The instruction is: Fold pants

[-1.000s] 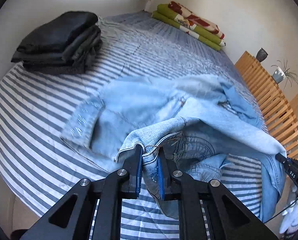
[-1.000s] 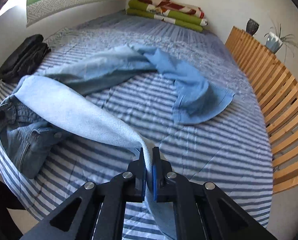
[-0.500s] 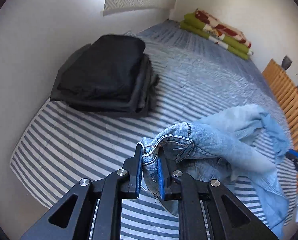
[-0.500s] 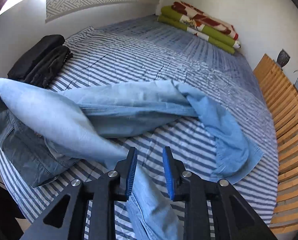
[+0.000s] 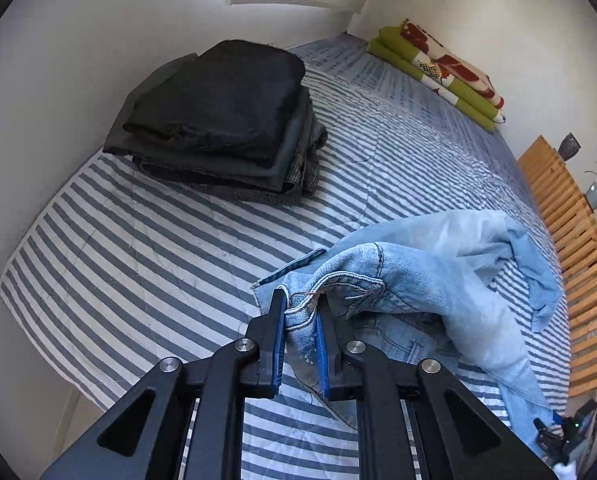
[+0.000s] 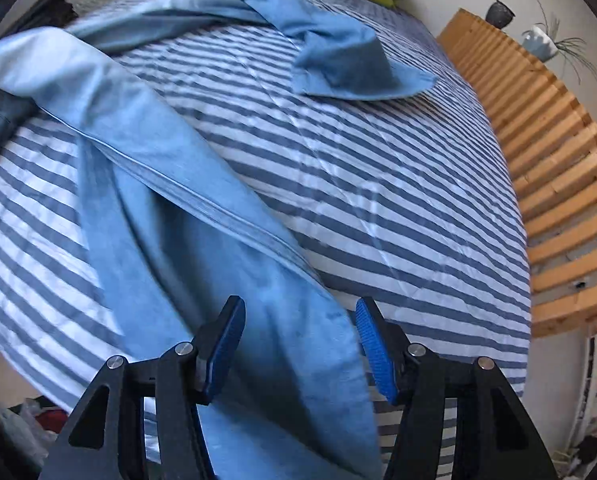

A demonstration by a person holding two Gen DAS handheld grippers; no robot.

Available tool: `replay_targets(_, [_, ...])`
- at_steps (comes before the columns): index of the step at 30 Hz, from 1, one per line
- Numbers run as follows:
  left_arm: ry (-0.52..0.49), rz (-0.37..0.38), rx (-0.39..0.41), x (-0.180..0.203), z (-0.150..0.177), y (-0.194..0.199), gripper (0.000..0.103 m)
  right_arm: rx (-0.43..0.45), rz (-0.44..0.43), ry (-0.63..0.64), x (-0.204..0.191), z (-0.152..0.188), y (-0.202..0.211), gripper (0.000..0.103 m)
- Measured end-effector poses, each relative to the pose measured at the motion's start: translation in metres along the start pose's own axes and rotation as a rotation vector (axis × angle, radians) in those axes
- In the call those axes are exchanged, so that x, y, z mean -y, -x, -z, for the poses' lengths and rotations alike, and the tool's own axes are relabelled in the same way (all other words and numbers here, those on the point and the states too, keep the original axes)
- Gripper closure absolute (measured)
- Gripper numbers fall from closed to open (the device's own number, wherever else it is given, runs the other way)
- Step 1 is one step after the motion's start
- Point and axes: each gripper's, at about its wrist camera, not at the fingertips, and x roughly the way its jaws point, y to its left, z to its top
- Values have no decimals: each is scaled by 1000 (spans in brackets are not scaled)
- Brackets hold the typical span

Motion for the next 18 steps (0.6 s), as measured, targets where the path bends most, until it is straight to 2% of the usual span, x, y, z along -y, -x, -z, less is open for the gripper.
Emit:
replay_targets(3, [-29, 10, 29, 15, -6, 26, 90, 1, -36, -71, 15, -6, -14, 40])
replay_targets(6, [-55, 13, 53, 29, -15, 47, 90, -3, -72, -65, 10, -17, -23, 41])
replay_targets(7, [-59, 11, 56, 33, -17, 51, 90, -4, -81, -53, 6, -18, -25, 44])
replay_targets(8, [-63, 9, 58, 35, -20, 54, 90, 7, -103, -39, 2, -20, -24, 62])
replay_targets(9, [-65, 6, 58, 36, -24, 56, 90, -8, -144, -24, -3, -24, -22, 92])
replay_targets(10, [-64, 6, 56, 36, -29, 57, 90, -19, -175, -18, -6, -27, -18, 100])
replay_targets(12, [-53, 9, 51, 36, -43, 59, 90, 19, -96, 7, -8, -34, 0, 100])
replay_targets(16, [-72, 14, 75, 42, -76, 76, 90, 151, -97, -95, 27, -59, 63, 101])
replay_targets(18, [-113, 21, 99, 55, -97, 97, 90, 265, -48, -148, 50, -75, 109, 101])
